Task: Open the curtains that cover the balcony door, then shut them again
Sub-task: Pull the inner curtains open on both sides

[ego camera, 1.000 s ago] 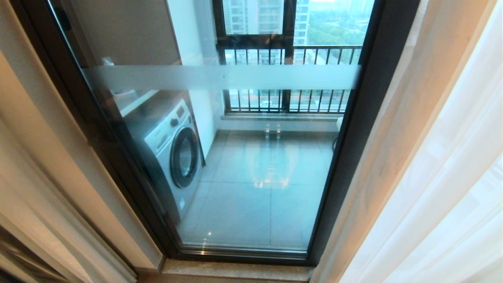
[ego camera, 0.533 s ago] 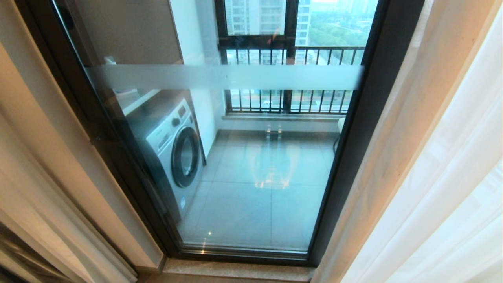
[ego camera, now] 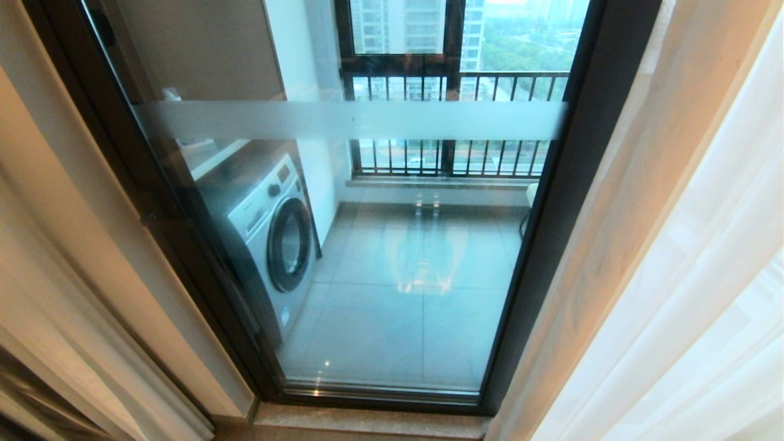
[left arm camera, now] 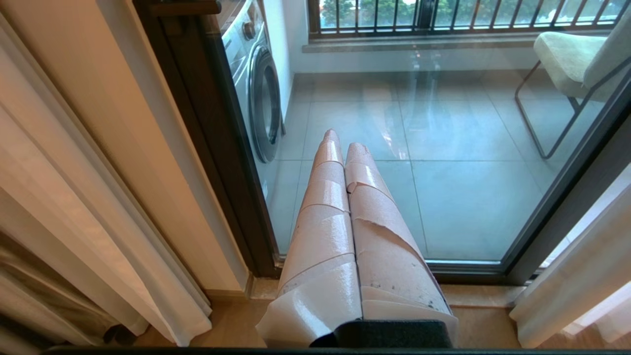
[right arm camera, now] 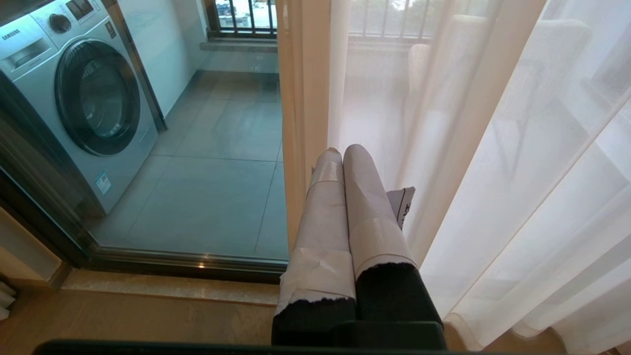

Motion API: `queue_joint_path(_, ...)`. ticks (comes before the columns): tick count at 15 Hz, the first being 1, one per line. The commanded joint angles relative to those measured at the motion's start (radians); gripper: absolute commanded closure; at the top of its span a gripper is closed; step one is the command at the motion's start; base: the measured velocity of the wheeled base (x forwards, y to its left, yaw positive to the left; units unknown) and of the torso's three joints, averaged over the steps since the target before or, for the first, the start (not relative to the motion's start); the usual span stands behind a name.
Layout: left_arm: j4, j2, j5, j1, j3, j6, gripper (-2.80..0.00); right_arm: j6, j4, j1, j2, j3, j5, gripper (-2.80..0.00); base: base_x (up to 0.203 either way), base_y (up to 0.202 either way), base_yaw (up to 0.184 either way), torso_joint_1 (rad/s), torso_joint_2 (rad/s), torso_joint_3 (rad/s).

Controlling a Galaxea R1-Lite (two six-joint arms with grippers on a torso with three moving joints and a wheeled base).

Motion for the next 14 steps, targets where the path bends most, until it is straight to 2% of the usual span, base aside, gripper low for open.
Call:
queue_joint_path(1, 0.000, 0.000, 0.000, 0.000, 0.000, 0.000, 0.00, 0.000, 0.000, 0.000, 0.001, 0.000, 0.000, 0.00, 0.000, 0.000, 0.000, 0.000, 0.00, 0.000)
queue_joint_path(14, 0.000, 0.000, 0.000, 0.000, 0.000, 0.000, 0.00, -0.015, 0.001, 0.000, 0.001, 0.000, -0.002, 0.00, 0.000, 0.000, 0.000, 0.000, 0.00, 0.000)
